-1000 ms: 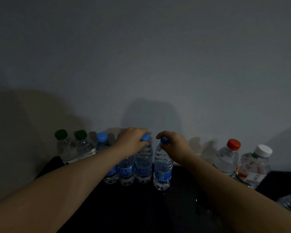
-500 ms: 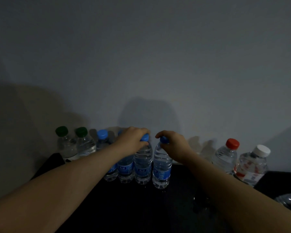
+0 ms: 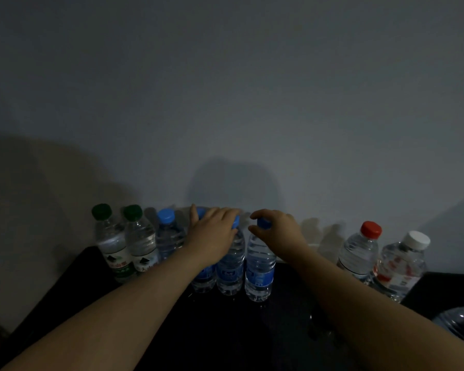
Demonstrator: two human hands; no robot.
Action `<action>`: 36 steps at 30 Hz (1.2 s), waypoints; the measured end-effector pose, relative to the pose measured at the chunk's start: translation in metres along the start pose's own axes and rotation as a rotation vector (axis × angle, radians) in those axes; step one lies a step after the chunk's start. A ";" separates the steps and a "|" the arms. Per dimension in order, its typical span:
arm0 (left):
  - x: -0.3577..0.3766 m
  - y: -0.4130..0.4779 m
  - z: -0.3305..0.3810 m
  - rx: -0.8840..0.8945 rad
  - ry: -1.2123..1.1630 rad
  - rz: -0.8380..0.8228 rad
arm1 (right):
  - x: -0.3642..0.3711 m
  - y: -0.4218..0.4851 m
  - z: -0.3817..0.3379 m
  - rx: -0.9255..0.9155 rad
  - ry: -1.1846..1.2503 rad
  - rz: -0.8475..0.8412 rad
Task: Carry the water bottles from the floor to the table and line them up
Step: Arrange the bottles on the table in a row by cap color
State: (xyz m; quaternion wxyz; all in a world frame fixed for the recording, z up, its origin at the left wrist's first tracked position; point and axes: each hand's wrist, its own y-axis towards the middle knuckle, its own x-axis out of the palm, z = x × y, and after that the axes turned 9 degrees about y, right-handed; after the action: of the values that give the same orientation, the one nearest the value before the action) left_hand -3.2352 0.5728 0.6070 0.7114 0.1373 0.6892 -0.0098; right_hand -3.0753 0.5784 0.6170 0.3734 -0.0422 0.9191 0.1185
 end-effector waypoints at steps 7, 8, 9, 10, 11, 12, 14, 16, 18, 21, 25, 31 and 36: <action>-0.003 0.000 0.000 -0.010 -0.005 -0.049 | -0.003 0.009 -0.008 0.000 -0.180 0.019; -0.003 0.000 0.001 -0.012 -0.004 -0.043 | -0.003 0.009 -0.008 -0.015 -0.177 0.013; -0.003 0.000 0.001 -0.013 -0.005 -0.036 | -0.003 0.009 -0.008 -0.028 -0.175 0.005; -0.003 -0.001 0.001 -0.012 -0.008 -0.031 | -0.004 0.009 -0.008 -0.036 -0.175 -0.006; -0.002 -0.001 0.001 -0.010 -0.010 -0.029 | -0.005 0.008 -0.008 -0.042 -0.178 -0.017; -0.002 -0.002 0.001 -0.009 -0.009 -0.029 | -0.006 0.008 -0.008 -0.048 -0.185 -0.027; -0.003 -0.002 0.000 -0.006 -0.004 -0.035 | -0.008 0.007 -0.008 -0.059 -0.203 -0.042; -0.003 -0.001 -0.001 -0.004 -0.008 -0.039 | -0.010 0.006 -0.007 -0.070 -0.198 -0.045; -0.003 0.000 0.000 -0.003 -0.005 -0.039 | -0.011 0.005 -0.006 -0.082 -0.182 -0.049; -0.002 0.000 0.001 -0.003 0.000 -0.036 | -0.014 0.003 -0.005 -0.110 -0.162 -0.066; -0.001 -0.001 0.000 0.001 -0.005 -0.033 | -0.016 0.001 -0.003 -0.119 -0.127 -0.061; -0.001 0.000 0.002 -0.013 0.017 -0.043 | -0.015 -0.001 0.000 -0.150 -0.109 -0.065; 0.000 0.000 0.001 -0.024 0.019 -0.050 | -0.016 0.003 -0.004 -0.085 -0.079 -0.105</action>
State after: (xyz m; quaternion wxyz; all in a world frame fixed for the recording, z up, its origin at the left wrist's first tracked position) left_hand -3.2338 0.5728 0.6071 0.7060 0.1114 0.6991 -0.0179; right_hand -3.0664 0.5799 0.6313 0.4132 -0.1014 0.8942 0.1392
